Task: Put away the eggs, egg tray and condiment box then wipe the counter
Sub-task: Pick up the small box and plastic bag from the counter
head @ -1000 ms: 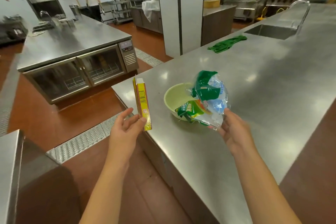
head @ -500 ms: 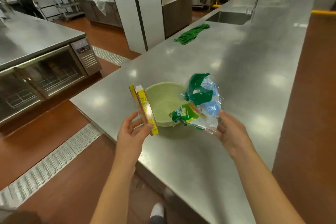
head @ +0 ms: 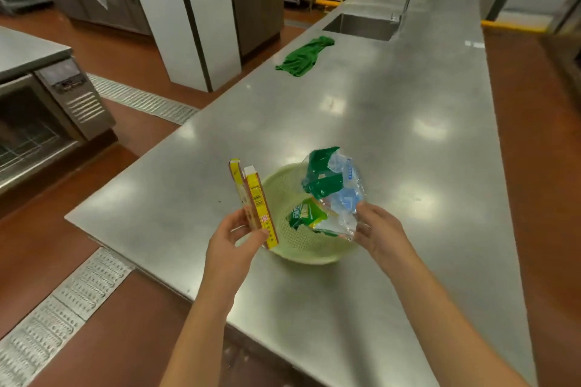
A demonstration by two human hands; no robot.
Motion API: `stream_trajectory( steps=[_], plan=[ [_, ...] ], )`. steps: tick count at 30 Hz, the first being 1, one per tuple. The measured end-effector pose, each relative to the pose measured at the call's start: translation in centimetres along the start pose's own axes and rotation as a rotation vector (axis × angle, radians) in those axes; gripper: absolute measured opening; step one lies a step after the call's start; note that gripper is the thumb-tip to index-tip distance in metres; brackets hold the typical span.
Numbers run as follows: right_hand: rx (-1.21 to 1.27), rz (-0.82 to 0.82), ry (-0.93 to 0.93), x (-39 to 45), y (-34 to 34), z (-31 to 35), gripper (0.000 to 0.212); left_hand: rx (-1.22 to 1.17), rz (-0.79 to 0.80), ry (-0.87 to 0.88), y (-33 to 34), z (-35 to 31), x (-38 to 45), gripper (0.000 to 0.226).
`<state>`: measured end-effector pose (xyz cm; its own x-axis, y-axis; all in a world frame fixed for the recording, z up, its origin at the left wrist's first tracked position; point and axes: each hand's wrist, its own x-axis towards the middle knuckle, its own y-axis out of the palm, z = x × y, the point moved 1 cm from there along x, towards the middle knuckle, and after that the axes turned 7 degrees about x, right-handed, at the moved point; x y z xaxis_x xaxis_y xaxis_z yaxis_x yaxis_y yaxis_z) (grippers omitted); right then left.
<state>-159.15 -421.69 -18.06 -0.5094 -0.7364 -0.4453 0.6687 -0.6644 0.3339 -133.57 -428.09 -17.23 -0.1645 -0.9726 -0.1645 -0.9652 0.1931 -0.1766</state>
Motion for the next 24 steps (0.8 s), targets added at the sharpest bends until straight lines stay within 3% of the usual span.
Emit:
stream_trajectory(
  steps=[11,19,24],
  plan=[
    [-0.484,-0.275,-0.147,6.0,2.0,-3.8,0.041,0.098,0.076,-0.021,-1.7,3.1,7.0,0.042],
    [-0.399,-0.377,-0.204,4.8,-1.4,-2.6,0.04,0.126,0.207,-0.05,1.7,3.7,10.1,0.044],
    [-0.421,-0.39,-0.232,3.7,-2.9,-2.6,0.041,0.317,0.346,0.034,4.9,4.5,12.3,0.048]
  ],
)
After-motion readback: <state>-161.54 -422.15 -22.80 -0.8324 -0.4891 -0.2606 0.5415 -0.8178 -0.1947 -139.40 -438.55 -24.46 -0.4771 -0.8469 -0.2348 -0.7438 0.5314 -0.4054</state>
